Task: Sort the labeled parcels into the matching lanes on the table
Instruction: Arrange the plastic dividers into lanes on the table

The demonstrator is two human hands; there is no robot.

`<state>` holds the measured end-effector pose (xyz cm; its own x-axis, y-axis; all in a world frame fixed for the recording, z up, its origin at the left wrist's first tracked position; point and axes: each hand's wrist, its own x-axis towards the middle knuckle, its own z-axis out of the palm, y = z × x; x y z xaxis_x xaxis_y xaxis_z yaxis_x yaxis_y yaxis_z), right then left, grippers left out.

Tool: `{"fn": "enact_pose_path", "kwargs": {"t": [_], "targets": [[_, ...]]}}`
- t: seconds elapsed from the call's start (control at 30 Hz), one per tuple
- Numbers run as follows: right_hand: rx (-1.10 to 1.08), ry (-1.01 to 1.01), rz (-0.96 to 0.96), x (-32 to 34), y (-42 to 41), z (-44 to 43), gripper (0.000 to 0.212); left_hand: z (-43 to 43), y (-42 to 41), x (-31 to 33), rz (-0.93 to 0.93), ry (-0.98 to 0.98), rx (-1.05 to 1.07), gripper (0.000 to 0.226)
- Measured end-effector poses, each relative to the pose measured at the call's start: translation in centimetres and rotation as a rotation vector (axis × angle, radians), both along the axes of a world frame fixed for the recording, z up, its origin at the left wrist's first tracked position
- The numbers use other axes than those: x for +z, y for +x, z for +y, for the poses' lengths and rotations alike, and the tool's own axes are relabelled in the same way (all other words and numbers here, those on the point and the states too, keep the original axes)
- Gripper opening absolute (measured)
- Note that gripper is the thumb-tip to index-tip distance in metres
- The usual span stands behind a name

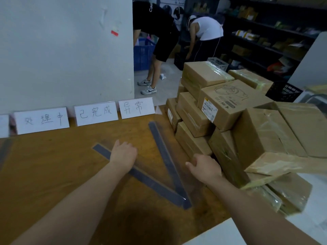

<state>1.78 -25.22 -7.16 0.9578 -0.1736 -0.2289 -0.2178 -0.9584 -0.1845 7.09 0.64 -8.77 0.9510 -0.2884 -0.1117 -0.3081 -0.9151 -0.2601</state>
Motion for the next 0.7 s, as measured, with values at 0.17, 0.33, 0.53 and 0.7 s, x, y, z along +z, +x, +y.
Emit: {"fn": "enact_pose_path", "kwargs": {"t": [0.17,0.33,0.53,0.7], "targets": [[0.041,-0.104,-0.023,0.3,0.2,1.3,0.017,1.2,-1.0,0.7,-0.022,0.046,0.027,0.019],[0.068,-0.137,-0.054,0.7,0.2,1.4,0.011,2.9,-2.1,1.2,-0.028,0.081,0.038,0.023],[0.119,-0.081,-0.159,0.8,0.1,1.8,0.017,4.6,-3.5,1.8,0.009,0.051,0.080,0.027],[0.094,0.023,-0.246,1.6,0.8,2.1,0.028,5.4,-4.9,2.1,-0.008,0.043,0.127,0.030]]}}
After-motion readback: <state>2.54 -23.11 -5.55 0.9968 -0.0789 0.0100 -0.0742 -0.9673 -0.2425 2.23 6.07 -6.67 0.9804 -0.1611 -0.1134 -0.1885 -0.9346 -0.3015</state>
